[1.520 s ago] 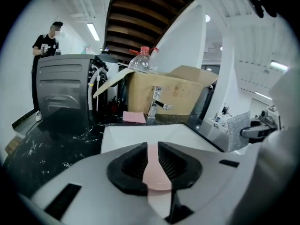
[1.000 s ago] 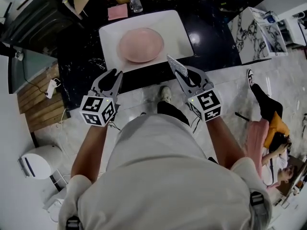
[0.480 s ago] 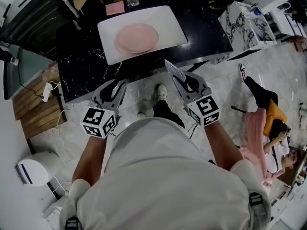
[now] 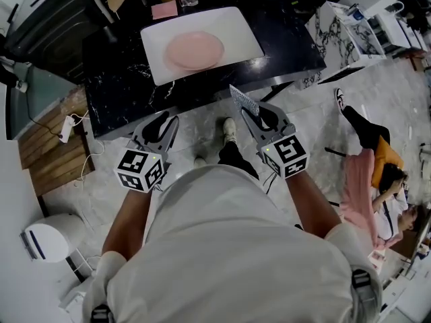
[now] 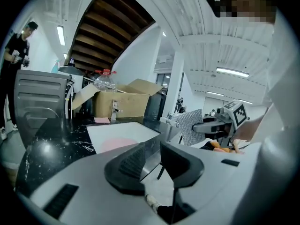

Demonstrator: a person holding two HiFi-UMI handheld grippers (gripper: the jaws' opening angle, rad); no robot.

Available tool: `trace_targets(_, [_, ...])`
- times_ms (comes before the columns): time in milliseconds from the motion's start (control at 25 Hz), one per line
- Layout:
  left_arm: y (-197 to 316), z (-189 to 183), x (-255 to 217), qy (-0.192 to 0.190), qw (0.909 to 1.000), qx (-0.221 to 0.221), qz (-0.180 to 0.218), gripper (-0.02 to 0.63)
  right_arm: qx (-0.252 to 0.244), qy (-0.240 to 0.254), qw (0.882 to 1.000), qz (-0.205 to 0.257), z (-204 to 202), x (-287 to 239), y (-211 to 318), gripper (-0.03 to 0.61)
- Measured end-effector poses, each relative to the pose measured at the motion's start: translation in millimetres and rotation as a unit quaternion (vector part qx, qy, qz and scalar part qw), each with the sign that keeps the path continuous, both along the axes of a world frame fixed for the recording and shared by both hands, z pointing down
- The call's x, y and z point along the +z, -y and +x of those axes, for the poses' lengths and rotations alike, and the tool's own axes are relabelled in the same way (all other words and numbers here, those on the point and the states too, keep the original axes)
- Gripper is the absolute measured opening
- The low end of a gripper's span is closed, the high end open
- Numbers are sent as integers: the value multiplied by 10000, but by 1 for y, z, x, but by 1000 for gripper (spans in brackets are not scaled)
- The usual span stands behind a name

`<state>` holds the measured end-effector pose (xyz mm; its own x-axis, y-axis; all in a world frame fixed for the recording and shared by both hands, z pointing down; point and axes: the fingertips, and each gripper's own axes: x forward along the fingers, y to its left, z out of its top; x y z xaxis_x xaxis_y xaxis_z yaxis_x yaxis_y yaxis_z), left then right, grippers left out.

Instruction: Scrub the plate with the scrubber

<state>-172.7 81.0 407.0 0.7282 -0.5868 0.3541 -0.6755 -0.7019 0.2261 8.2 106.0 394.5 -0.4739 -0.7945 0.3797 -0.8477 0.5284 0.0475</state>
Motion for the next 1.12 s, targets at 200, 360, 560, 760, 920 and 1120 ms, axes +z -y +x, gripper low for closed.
trace_targets(200, [-8, -10, -1, 23, 10000, -32, -1, 103, -54, -47, 10000, 10, -6, -1, -4, 77])
trace_targets(360, [-15, -20, 1, 34, 9999, -92, -40, 103, -95, -83, 9999, 41, -10, -4, -6, 77])
trace_targets(560, [-20, -25, 2, 34, 9999, -126, -40, 103, -113, -90, 9999, 63, -14, -4, -11, 77])
trace_targets(760, [-24, -24, 2, 27, 10000, -79, -36, 103, -96, -100, 9999, 44, -16, -2, -18, 77])
trace_targets(920, [-26, -23, 4, -5, 10000, -43, -61, 103, -85, -131, 9999, 15, -17, 0, -22, 77])
trace_targets(1120, [-34, -23, 6, -45, 9999, 3, -126, 103, -158, -225, 9996, -47, -21, -1, -29, 77])
